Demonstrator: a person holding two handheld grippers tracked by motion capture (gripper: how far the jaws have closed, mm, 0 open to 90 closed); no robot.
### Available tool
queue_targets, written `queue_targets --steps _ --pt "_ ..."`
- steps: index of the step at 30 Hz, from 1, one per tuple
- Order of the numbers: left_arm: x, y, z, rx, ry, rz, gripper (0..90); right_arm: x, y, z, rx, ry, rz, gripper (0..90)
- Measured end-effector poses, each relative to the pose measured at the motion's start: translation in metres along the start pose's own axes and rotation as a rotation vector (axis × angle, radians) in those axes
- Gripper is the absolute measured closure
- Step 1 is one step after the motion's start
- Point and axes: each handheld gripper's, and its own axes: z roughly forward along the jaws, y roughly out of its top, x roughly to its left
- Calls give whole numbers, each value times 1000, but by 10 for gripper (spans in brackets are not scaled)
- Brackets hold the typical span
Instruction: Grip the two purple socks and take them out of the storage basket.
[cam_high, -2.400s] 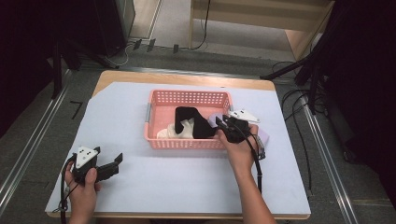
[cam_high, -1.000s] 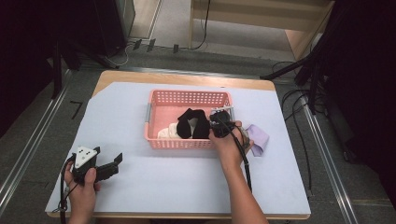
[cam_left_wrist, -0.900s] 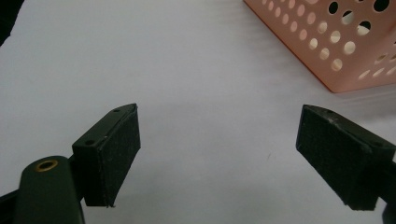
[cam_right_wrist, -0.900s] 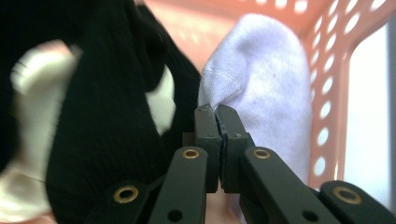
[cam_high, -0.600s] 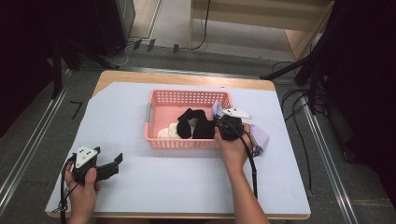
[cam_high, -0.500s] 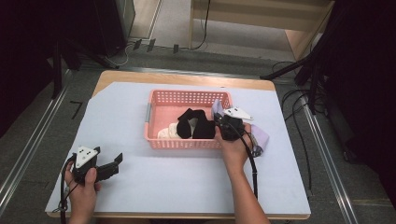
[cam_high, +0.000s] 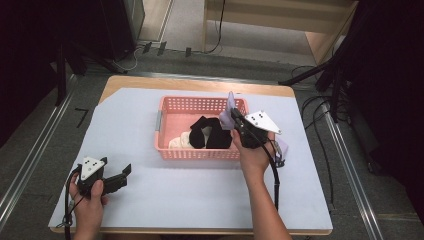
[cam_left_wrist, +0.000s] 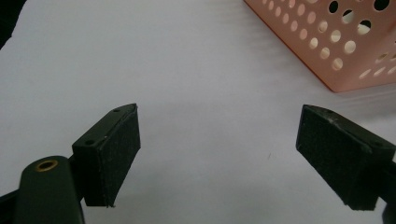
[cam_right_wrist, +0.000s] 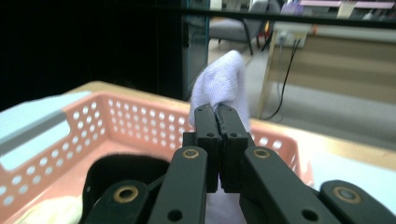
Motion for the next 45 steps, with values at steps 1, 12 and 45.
queue_targets --steps 1,12,45 --pt "0 0 0 0 0 0 146 -1 2 -1 -18 -4 -8 890" --pt "0 0 0 -4 0 1 146 -7 26 -16 -167 -26 -69 890" --pt "0 0 0 0 3 6 146 -82 -20 -69 -160 -188 136 563"
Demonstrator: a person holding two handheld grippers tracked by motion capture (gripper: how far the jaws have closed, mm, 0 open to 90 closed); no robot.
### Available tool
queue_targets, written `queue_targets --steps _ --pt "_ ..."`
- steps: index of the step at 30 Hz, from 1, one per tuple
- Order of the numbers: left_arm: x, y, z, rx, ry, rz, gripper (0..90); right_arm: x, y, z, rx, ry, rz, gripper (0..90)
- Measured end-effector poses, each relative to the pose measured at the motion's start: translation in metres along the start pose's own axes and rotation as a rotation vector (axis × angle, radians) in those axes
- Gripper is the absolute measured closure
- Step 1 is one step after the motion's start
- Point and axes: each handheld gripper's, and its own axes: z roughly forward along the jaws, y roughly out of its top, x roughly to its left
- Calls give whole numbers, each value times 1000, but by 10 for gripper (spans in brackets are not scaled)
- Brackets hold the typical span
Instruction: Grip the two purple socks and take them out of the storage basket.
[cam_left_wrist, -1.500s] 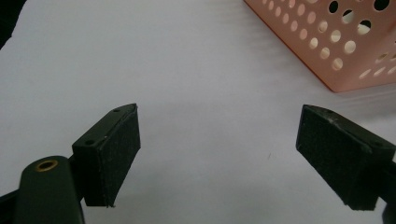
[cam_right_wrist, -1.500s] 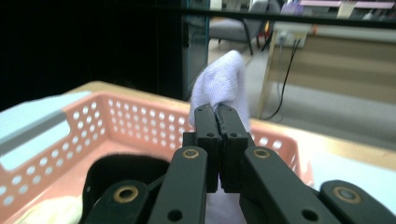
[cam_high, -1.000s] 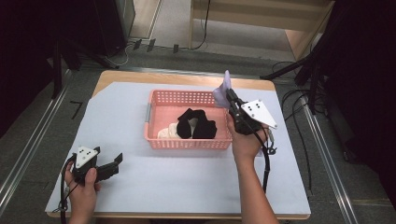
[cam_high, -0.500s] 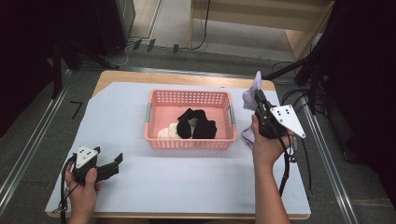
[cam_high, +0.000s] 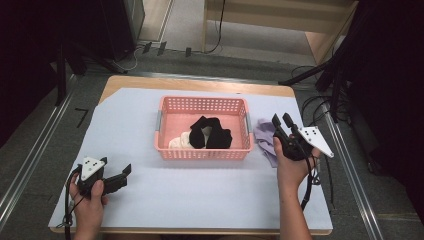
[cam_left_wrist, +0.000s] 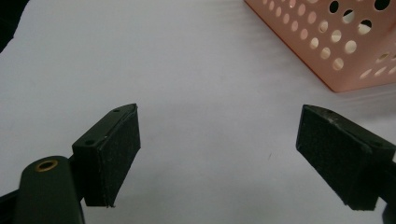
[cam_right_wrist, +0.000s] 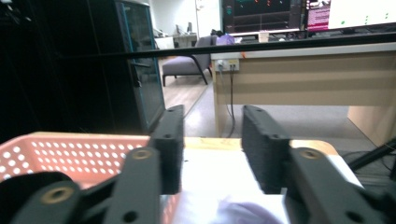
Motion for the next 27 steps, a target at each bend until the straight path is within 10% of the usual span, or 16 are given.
queue_targets --steps 12,18,27 --pt "0 0 0 -7 -1 -8 146 -19 -22 -18 85 7 -77 353" --pt "0 0 0 -6 1 -7 146 -32 -25 -34 156 12 7 139" --pt "0 0 -1 -14 1 -6 146 -46 -34 -58 178 31 -7 0"
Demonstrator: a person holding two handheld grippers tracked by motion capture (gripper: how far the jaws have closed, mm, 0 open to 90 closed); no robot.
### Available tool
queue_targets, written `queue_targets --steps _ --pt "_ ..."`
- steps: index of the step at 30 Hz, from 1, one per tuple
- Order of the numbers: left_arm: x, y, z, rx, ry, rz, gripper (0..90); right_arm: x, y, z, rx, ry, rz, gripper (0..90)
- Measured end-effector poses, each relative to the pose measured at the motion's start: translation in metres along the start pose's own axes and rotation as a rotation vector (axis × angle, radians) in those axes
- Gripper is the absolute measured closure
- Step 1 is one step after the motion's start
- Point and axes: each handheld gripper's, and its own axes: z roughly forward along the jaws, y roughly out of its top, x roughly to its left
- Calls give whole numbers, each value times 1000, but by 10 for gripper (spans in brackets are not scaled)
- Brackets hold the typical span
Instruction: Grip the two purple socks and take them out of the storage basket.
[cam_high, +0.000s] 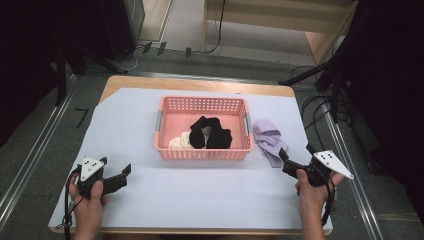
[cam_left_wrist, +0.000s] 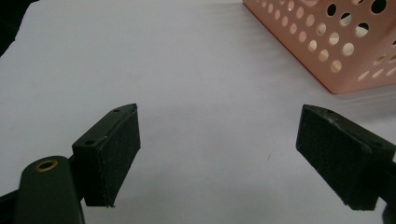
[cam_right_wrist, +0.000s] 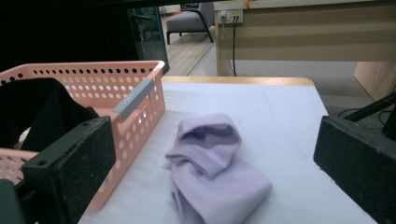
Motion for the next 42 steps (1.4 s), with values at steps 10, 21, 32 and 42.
queue_targets --steps 10,21,32,42 --pt "1 0 -1 -3 -4 -1 146 -21 -20 -28 31 -28 35 0" --pt "0 0 -1 -4 -2 0 145 -39 -42 -52 75 -58 48 0" --pt "1 -1 -2 -11 -3 -1 146 -54 -59 -76 131 -80 41 0" --pt "2 0 -1 -4 -5 -5 146 -52 -65 -81 112 -83 15 0"
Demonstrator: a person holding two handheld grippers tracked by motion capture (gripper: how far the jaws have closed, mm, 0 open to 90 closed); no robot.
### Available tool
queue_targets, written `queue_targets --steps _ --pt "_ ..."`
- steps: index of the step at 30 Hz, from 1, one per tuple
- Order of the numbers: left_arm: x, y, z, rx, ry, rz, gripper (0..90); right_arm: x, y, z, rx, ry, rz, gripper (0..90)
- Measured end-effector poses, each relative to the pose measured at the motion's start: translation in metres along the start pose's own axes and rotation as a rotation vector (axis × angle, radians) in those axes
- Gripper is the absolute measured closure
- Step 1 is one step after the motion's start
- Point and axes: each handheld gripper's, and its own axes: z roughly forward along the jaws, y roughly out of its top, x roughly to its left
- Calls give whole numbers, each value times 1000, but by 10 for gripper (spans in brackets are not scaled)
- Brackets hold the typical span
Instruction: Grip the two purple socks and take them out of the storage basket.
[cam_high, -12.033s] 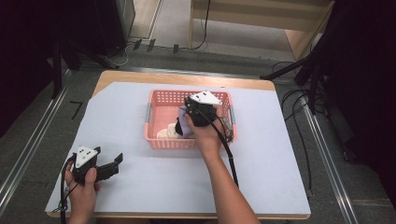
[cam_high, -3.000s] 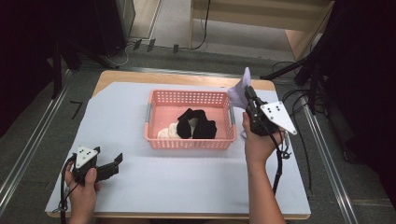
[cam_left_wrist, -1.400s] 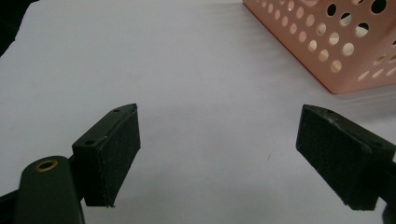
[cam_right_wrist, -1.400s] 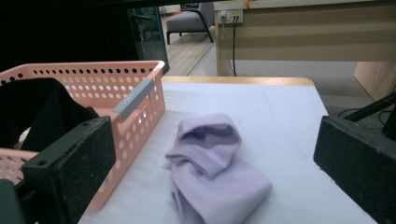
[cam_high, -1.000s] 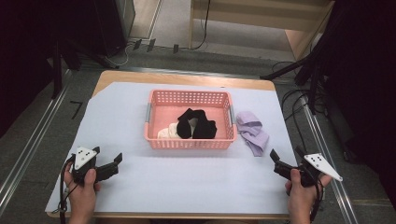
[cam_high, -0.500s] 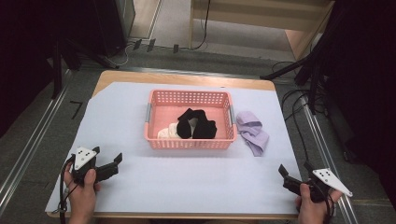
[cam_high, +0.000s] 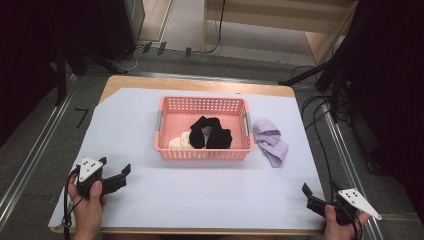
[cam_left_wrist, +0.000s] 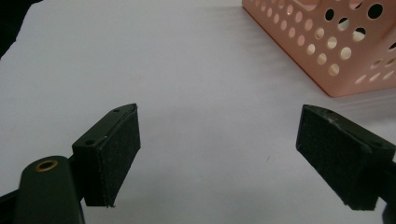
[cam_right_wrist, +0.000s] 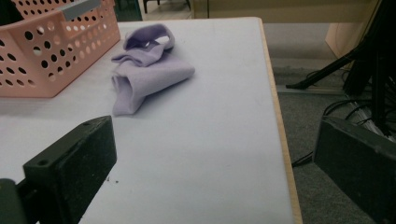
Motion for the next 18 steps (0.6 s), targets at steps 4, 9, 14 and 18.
queue_targets --steps 4,9,14,18 --pt "0 0 0 5 0 -1 146 -1 0 0 0 -4 6 0" --pt "0 0 0 5 -1 -5 146 0 0 3 23 10 -13 0" --pt "-1 0 1 8 4 2 147 0 1 4 36 16 -7 0" --pt "-1 1 1 11 4 2 146 0 1 4 40 15 -11 0"
